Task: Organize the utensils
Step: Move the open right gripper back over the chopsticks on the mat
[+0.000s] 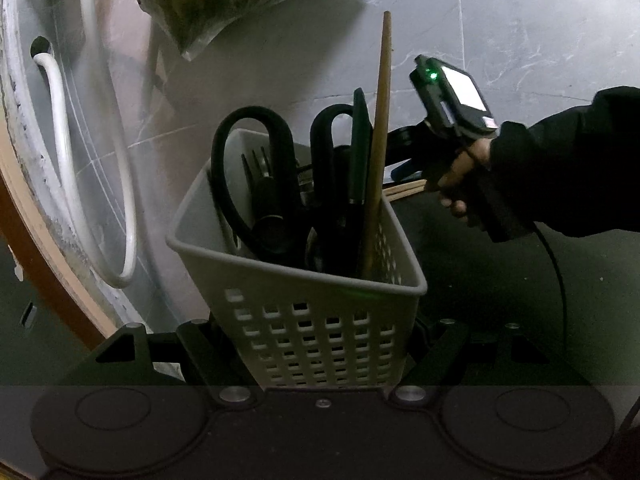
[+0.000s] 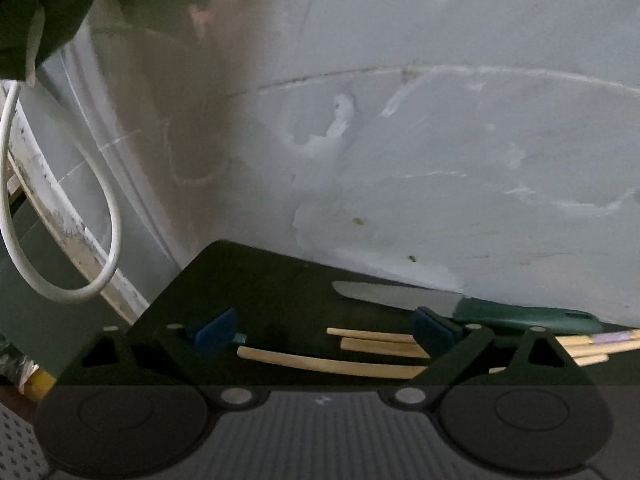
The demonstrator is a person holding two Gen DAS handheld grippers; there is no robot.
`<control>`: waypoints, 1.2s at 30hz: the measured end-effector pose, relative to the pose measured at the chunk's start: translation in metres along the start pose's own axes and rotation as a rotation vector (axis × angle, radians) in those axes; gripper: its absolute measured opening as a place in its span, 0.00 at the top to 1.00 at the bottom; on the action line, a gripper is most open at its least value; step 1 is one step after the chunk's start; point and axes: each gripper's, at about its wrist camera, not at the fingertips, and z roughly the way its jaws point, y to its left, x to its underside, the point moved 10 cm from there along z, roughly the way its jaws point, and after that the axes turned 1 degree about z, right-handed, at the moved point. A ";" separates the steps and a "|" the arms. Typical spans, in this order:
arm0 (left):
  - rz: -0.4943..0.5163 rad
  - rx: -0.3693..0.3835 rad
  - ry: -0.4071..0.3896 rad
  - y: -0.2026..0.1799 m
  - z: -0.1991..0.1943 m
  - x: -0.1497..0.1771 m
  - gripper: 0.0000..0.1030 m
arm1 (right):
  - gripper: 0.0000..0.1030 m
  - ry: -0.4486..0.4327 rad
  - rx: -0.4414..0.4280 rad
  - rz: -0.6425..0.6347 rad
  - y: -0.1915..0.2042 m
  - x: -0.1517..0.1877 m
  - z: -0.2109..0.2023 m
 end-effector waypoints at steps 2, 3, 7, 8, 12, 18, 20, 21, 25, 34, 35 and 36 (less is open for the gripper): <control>0.000 -0.001 0.002 0.000 0.000 0.000 0.24 | 0.06 0.014 -0.020 -0.001 0.001 0.001 0.005; 0.001 -0.001 0.003 0.000 0.000 0.000 0.24 | 0.06 0.021 -0.030 -0.001 0.001 0.001 0.007; 0.000 0.000 0.005 0.001 0.001 0.000 0.24 | 0.06 0.016 -0.070 0.001 0.002 0.001 0.007; -0.001 0.000 0.006 0.001 0.001 0.000 0.24 | 0.07 0.017 -0.073 0.002 0.001 0.001 0.006; -0.002 0.000 0.006 0.001 0.000 0.000 0.24 | 0.14 0.015 -0.092 0.000 0.002 0.007 0.000; -0.005 -0.002 0.005 0.002 0.000 0.000 0.24 | 0.28 0.040 -0.112 -0.036 0.003 0.033 -0.021; -0.005 -0.004 0.003 0.002 0.000 0.001 0.24 | 0.28 0.050 -0.112 -0.066 0.006 0.043 -0.031; -0.005 -0.004 0.002 0.002 0.000 0.001 0.24 | 0.28 0.057 -0.111 -0.079 0.007 0.048 -0.037; -0.005 -0.006 -0.002 0.001 0.000 0.002 0.24 | 0.28 0.072 -0.101 -0.122 0.007 0.065 -0.057; -0.014 -0.021 -0.010 0.002 -0.004 0.005 0.24 | 0.28 0.076 -0.065 -0.078 -0.001 0.094 -0.098; -0.015 -0.022 -0.011 0.002 -0.005 0.006 0.24 | 0.28 0.069 -0.059 -0.064 -0.002 0.095 -0.102; -0.016 -0.023 -0.011 0.002 -0.005 0.005 0.24 | 0.28 0.058 -0.060 -0.055 -0.002 0.095 -0.108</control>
